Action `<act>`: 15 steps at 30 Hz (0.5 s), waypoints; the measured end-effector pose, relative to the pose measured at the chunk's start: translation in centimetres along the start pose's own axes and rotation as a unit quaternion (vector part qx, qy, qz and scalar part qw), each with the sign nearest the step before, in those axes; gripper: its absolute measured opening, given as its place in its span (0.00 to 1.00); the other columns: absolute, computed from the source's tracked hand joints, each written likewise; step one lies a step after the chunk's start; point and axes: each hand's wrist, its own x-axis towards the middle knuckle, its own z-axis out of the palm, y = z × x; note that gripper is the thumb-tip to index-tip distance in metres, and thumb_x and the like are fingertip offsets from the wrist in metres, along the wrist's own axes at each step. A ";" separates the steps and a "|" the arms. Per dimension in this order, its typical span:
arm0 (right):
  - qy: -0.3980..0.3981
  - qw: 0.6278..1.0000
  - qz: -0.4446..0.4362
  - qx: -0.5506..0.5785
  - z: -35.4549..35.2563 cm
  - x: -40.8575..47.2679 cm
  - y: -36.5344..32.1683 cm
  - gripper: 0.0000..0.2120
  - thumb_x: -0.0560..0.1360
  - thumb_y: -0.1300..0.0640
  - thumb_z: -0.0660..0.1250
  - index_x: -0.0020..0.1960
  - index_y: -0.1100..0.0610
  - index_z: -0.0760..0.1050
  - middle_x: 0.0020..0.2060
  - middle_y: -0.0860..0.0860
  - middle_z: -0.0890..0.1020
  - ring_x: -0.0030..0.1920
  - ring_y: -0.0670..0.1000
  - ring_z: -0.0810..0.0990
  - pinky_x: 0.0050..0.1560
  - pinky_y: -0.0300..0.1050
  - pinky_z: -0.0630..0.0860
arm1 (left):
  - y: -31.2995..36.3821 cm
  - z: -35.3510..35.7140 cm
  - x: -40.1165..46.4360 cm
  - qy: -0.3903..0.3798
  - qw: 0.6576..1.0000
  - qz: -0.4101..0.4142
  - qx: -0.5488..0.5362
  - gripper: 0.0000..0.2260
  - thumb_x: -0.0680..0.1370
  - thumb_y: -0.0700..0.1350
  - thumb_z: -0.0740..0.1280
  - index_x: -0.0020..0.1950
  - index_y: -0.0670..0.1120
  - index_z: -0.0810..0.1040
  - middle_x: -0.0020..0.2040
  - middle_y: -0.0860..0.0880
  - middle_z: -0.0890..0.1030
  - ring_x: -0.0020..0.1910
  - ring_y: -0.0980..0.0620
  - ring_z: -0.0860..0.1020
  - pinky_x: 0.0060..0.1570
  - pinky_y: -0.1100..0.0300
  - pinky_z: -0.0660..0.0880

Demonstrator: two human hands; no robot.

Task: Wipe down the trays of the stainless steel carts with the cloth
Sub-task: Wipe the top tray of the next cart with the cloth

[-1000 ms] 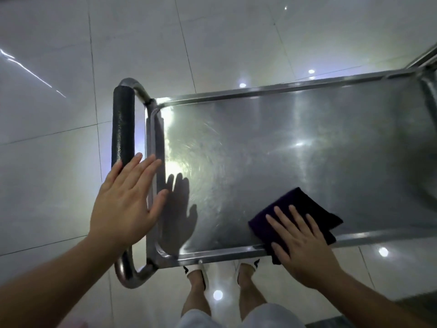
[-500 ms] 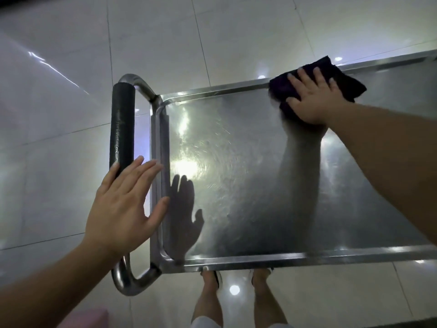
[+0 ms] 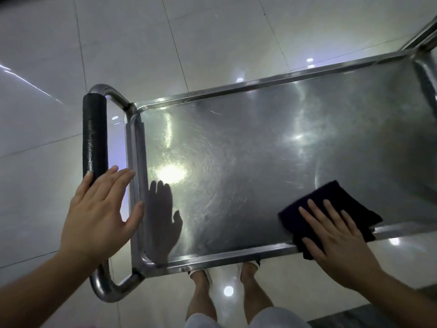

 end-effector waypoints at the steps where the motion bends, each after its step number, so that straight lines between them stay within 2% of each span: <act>1: -0.010 1.000 -0.011 -0.006 0.1 -0.5 0.3 0.30 0.83 0.36 0.42 0.84 0.43 0.50 0.82 0.47 0.57 0.83 0.53 0.50 0.79 0.59 0.51 | 0.0 0.0 -0.1 -0.001 1.000 0.003 0.001 0.31 0.79 0.62 0.57 0.77 0.45 0.72 0.73 0.44 0.77 0.78 0.45 0.69 0.82 0.47 0.49; 4: -0.003 0.998 -0.055 -0.010 -1.5 3.2 1.7 0.30 0.83 0.36 0.45 0.83 0.41 0.51 0.81 0.47 0.60 0.82 0.53 0.55 0.78 0.60 0.55 | -0.1 -0.1 0.1 -0.006 1.000 0.016 0.014 0.32 0.78 0.63 0.57 0.76 0.45 0.72 0.72 0.44 0.77 0.77 0.44 0.70 0.82 0.48 0.47; 7: 0.024 0.999 -0.030 0.004 -5.8 11.7 2.6 0.33 0.77 0.34 0.48 0.81 0.39 0.49 0.82 0.45 0.59 0.82 0.54 0.55 0.78 0.60 0.54 | -0.1 -0.2 0.1 0.004 1.000 0.023 0.018 0.32 0.78 0.63 0.58 0.75 0.46 0.74 0.71 0.45 0.79 0.75 0.44 0.72 0.82 0.48 0.46; 9: 0.043 0.999 0.008 0.027 -9.3 18.2 3.3 0.35 0.77 0.34 0.47 0.82 0.39 0.48 0.83 0.44 0.54 0.82 0.54 0.52 0.79 0.60 0.50 | 0.2 -0.2 0.2 0.023 0.999 0.029 0.016 0.31 0.77 0.62 0.59 0.73 0.45 0.75 0.70 0.44 0.79 0.75 0.44 0.73 0.81 0.48 0.47; 12: 0.022 0.998 0.047 0.036 -14.1 26.5 3.3 0.32 0.82 0.36 0.49 0.83 0.41 0.45 0.83 0.43 0.45 0.83 0.54 0.43 0.81 0.60 0.43 | 0.4 0.0 0.3 0.027 0.999 0.030 0.020 0.30 0.77 0.62 0.59 0.73 0.45 0.75 0.70 0.45 0.79 0.75 0.44 0.72 0.81 0.46 0.49; 15: 0.015 0.995 0.077 0.054 -15.7 29.7 2.4 0.32 0.83 0.37 0.49 0.84 0.42 0.44 0.83 0.44 0.44 0.83 0.55 0.41 0.80 0.60 0.41 | 0.4 0.1 0.2 0.018 0.999 0.020 0.017 0.30 0.78 0.62 0.59 0.74 0.46 0.74 0.71 0.45 0.78 0.76 0.44 0.71 0.82 0.45 0.50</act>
